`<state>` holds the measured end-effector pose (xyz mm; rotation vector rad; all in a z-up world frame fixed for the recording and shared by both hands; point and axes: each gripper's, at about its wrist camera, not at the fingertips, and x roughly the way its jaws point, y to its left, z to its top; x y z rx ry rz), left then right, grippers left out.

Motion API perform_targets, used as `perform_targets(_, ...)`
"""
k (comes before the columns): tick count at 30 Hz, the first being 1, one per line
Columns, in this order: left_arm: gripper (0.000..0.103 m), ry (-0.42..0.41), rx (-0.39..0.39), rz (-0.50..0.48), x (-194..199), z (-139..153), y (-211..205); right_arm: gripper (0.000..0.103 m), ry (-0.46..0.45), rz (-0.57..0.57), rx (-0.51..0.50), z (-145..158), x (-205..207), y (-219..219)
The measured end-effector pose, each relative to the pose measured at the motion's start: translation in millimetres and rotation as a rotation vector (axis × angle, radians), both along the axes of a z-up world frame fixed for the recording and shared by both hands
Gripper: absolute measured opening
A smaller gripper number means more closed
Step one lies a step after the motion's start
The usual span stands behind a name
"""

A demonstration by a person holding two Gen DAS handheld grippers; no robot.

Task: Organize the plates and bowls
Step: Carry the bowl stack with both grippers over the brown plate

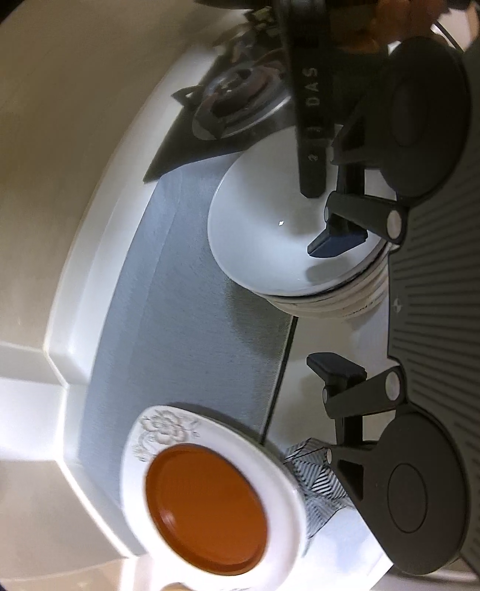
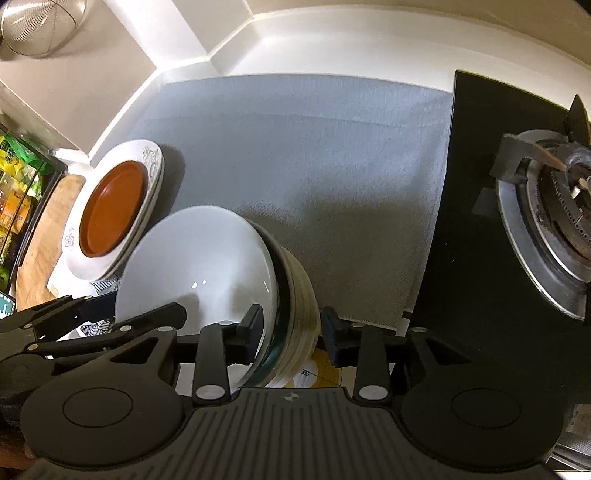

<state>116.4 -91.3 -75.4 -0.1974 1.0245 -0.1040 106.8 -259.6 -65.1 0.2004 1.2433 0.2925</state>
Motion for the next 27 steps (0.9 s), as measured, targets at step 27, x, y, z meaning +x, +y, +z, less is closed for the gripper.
perform_targets(27, 0.037, 0.104, -0.194, 0.074, 20, -18, 13, 0.052, 0.096, 0.032, 0.066, -14, 15, 0)
